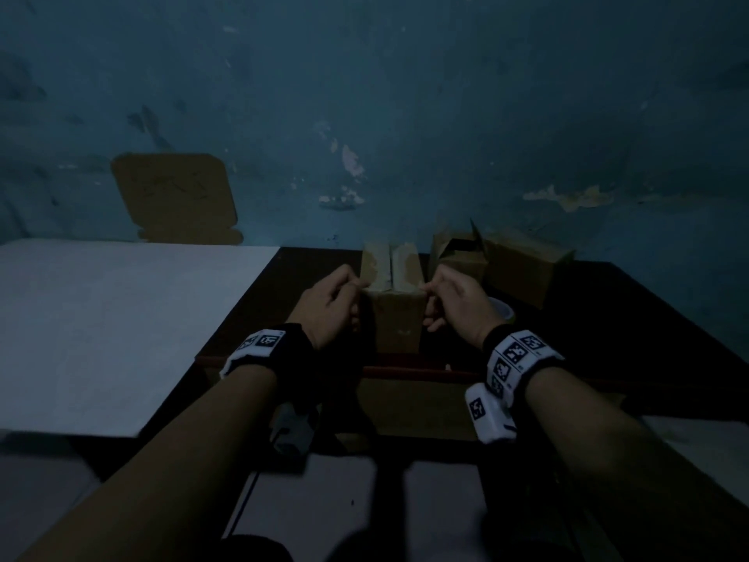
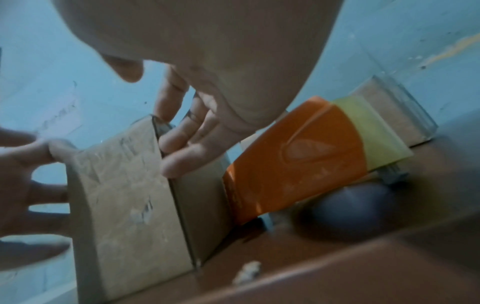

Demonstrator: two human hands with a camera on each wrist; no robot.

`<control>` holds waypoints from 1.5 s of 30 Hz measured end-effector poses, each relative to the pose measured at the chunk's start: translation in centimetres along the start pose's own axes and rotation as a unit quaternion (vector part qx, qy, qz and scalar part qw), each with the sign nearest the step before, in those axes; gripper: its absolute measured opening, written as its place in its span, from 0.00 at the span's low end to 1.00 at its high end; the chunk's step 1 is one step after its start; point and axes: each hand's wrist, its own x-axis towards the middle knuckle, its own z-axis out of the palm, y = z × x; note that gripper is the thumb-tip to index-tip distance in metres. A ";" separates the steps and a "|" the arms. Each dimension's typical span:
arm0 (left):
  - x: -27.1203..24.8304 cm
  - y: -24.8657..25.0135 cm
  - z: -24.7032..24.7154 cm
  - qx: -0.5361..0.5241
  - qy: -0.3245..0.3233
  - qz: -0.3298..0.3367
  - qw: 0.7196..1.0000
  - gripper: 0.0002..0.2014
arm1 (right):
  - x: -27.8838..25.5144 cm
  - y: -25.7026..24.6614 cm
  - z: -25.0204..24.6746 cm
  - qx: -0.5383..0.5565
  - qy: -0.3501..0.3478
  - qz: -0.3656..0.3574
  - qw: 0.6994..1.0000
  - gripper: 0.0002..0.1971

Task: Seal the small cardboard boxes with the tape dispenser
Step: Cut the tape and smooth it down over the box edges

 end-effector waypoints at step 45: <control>0.5 -0.5 0.9 0.098 0.034 0.051 0.993 0.11 | -0.6 1.6 0.9 -0.046 0.051 -0.079 0.994 0.14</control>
